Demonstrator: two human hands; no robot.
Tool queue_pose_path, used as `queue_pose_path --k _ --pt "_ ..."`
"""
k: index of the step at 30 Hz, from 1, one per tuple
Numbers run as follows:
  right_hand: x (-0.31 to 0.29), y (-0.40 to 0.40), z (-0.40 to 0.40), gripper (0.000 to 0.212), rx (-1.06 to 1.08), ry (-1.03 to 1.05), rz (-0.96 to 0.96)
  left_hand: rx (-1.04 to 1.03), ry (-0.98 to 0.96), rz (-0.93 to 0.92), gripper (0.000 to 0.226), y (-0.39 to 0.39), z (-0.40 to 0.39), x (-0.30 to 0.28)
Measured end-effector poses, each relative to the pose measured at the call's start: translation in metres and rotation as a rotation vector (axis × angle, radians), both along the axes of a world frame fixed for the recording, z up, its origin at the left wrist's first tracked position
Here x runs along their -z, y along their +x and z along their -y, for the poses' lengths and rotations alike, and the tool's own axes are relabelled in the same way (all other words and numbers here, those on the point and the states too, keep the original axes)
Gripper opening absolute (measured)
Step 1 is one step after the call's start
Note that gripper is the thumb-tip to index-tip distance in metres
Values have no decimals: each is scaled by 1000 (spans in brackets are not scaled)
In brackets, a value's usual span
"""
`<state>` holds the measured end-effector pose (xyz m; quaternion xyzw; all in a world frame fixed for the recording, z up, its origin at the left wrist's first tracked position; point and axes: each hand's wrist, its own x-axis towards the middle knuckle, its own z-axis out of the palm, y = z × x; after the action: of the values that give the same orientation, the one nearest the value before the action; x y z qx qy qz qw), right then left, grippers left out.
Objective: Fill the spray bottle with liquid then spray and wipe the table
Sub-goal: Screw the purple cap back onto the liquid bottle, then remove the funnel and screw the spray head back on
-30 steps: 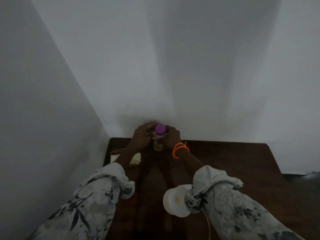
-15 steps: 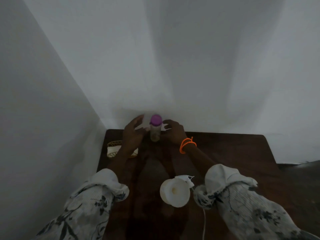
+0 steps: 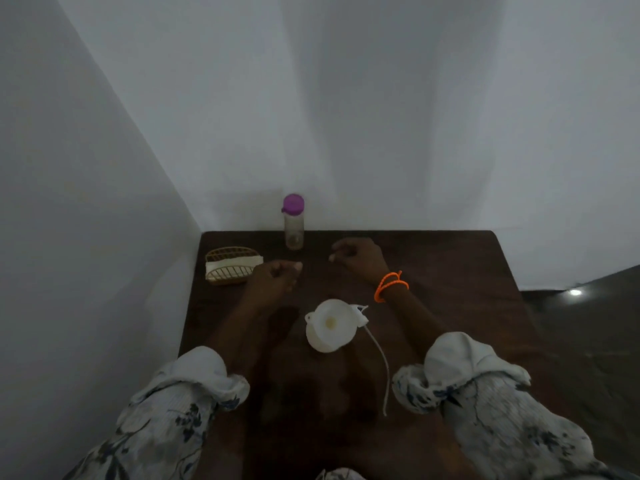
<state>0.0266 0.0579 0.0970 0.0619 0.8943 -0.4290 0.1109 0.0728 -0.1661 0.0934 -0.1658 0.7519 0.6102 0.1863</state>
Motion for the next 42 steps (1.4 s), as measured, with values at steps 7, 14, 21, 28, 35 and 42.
queue_pose_path --k 7,14,21,28,35,42 --pt "-9 78 -25 12 45 -46 109 -71 161 171 17 53 -11 -11" --pt "-11 125 -23 17 176 -267 200 -9 190 211 16 80 -18 -15" --pt "-21 144 -16 12 245 -412 175 -52 194 179 15 88 -18 -8" --pt "-16 149 -9 10 299 -402 109 -160 235 190 13 94 -19 -7" --pt "-15 152 -4 10 364 -420 88 -146 244 216 16 95 -21 -15" --pt "-23 148 -6 10 356 -462 85 -58 255 259 17 91 -14 -29"
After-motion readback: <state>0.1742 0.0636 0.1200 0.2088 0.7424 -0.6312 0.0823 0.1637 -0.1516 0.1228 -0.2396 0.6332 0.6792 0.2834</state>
